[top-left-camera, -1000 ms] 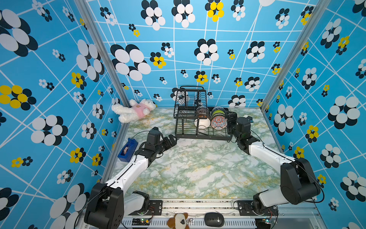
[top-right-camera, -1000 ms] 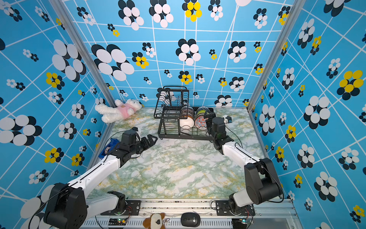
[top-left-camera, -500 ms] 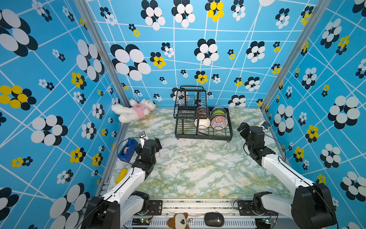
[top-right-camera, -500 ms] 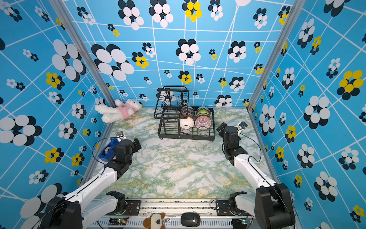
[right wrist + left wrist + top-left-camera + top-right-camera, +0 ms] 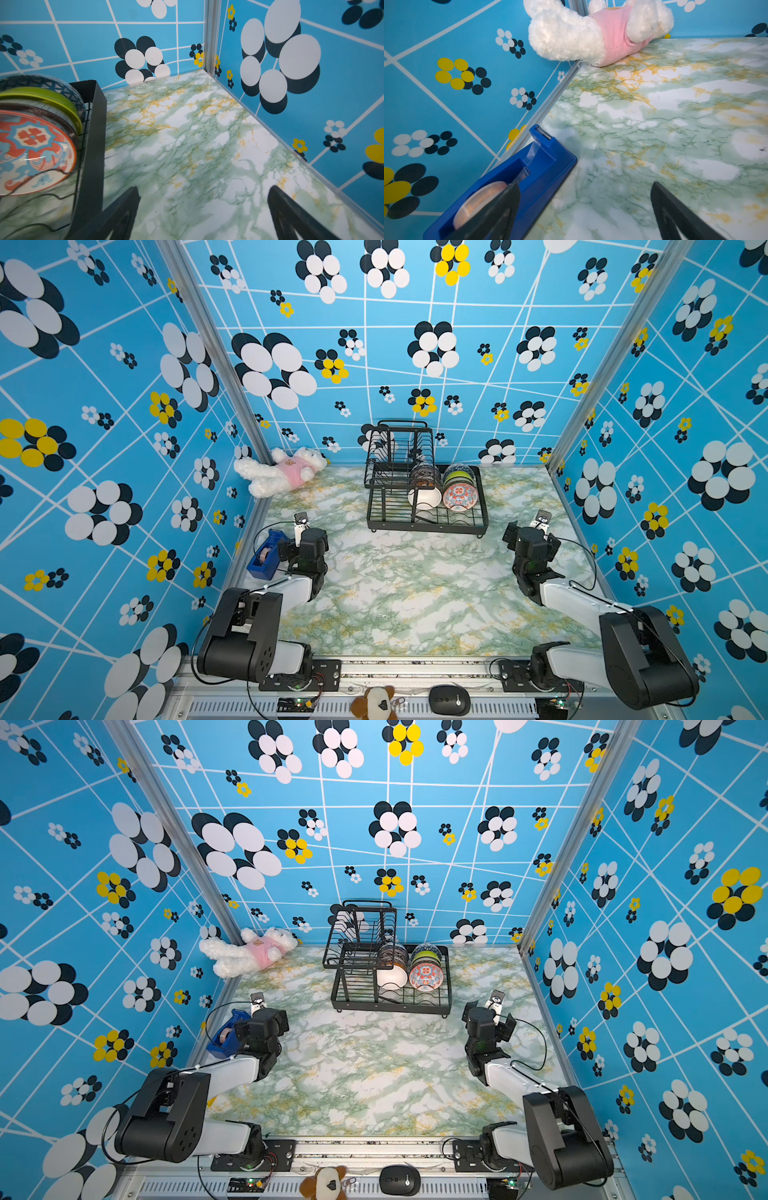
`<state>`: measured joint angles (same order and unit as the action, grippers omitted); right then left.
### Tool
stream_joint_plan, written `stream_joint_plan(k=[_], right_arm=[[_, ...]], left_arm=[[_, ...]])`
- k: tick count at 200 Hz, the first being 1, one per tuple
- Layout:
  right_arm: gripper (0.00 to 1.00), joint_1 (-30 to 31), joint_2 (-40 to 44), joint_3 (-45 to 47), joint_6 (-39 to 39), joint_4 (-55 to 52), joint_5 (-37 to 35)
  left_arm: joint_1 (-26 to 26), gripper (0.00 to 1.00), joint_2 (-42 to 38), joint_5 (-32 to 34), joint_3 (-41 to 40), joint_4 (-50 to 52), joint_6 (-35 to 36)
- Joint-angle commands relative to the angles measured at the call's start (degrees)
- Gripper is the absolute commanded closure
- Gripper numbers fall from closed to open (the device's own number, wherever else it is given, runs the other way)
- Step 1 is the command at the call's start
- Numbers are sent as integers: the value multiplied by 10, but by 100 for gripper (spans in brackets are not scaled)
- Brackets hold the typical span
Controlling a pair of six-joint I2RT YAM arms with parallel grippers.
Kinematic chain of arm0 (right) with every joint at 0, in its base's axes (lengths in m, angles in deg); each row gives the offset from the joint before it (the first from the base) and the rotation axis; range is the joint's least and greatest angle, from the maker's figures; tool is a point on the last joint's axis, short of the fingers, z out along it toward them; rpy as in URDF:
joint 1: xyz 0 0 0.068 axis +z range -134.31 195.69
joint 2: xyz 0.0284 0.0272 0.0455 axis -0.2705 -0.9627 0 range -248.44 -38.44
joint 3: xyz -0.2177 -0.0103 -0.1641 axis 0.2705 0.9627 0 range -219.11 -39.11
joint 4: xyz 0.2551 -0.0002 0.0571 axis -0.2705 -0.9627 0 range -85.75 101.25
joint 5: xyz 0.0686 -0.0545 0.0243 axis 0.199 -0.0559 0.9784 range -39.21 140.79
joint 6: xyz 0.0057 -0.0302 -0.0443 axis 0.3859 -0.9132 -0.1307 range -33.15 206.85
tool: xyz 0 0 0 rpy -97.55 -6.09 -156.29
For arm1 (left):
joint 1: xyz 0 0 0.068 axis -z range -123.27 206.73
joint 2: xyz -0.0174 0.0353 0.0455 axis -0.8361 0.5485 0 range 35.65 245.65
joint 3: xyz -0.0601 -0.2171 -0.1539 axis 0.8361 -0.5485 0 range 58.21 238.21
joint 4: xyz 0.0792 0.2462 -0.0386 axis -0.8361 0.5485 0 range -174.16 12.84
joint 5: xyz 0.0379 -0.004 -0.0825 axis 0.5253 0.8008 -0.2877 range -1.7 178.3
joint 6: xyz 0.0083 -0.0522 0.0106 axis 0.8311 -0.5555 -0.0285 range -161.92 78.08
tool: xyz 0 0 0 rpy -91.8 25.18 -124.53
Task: Load bowls into a dish rack
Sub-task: Reset both arms
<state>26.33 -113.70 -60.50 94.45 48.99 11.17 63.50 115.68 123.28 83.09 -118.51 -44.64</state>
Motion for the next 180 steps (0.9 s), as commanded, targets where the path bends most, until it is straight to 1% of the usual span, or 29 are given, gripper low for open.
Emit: stream_joint_plan(k=[1,14,27,43,48,55,59,65,79,93,97,106,122,158,180], right_arm=[[1,-2,-31,38,-69,153,-33],[0,-1,-61,50,-61,211,-25],[1,1,-93,58,-75,269,-18],[1,4,-111,66,-79,302,-23],[0,4,-108,67,-78,298,-21],[1,4,-106,67,-77,294,-22],[1,4,-107,65,-77,295,-23],[1,5,-109,64,-79,295,-24],[0,4,-107,63,-76,290,-24],[1,4,-108,65,-75,295,-26],[1,4,-107,65,-75,295,-27],[1,4,-108,65,-76,294,-27],[1,4,-107,60,-75,286,-26],[1,4,-110,26,-78,221,-16],[1,4,-116,9,-88,194,11]], left_arm=[[-15,1,-1,-28,14,-6,4],[-18,1,-4,-38,10,-8,4],[-14,1,-11,-54,1,-20,13],[-3,1,-17,-57,-12,-40,16],[-3,1,-19,-69,-17,-47,6],[-6,1,-17,-97,-32,-89,-8],[-6,1,-13,-121,-41,-118,1],[-5,1,-5,-141,-47,-142,13],[-5,1,14,-130,-31,-122,8],[-5,1,49,-126,-19,-140,11],[-4,1,53,-127,-12,-130,16],[-2,1,55,-139,5,-95,16],[-3,1,59,-145,13,-86,17],[-10,1,59,-155,13,-85,12],[-11,1,57,-164,4,-101,13]])
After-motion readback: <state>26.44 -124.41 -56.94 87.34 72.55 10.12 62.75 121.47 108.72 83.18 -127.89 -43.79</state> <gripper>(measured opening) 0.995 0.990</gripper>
